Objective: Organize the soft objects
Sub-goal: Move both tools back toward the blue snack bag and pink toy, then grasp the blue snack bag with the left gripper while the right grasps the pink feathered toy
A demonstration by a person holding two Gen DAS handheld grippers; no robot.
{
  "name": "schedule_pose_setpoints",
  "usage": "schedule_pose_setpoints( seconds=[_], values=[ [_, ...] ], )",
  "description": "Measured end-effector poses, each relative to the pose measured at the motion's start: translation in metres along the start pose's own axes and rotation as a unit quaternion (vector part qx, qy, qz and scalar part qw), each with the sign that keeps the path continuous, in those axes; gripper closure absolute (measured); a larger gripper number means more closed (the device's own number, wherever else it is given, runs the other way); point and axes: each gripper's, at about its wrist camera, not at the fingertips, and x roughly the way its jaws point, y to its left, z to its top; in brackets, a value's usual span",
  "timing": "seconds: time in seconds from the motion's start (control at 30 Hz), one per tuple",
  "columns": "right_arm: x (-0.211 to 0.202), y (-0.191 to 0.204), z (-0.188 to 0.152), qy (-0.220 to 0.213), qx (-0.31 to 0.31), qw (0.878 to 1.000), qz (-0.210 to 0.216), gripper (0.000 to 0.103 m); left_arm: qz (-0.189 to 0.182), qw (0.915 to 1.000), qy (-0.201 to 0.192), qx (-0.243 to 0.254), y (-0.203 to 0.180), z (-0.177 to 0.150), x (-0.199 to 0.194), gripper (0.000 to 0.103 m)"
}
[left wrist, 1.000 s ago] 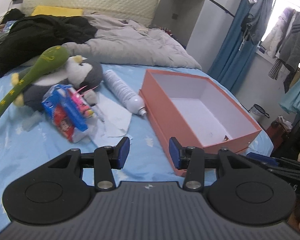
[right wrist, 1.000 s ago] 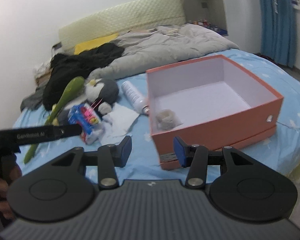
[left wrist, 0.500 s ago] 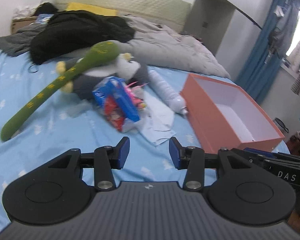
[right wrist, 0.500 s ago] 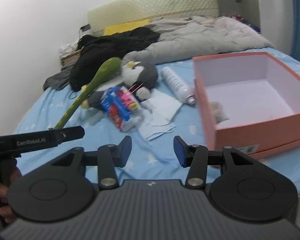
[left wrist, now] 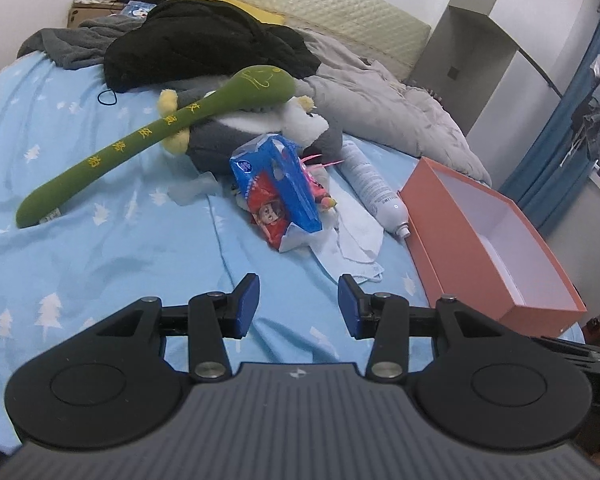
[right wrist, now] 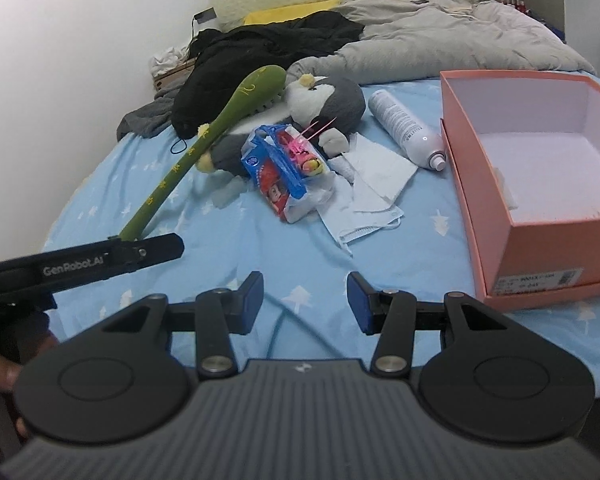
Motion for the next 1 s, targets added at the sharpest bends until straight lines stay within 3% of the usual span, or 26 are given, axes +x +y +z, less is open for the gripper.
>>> schedule_pose_setpoints(
  seconds=[0.53,0.8,1.0],
  values=[
    [0.073,-0.011,0.043,-0.011,-0.022,1.000,0.002,0.054,-0.041,0.9969,0.005,-0.066,0.019,0.047,0.089,0.054],
    [0.123,-0.015,0.068,-0.015,-0.055,0.998,0.004,0.055,-0.077,0.9944,0.022,-0.070,0.020,0.064,0.143,0.058],
    [0.159,-0.017,0.077,-0.007,-0.081,0.997,0.005,0.056,-0.060,0.9943,0.039,-0.079,0.023,0.076,0.185,0.061]
  ],
)
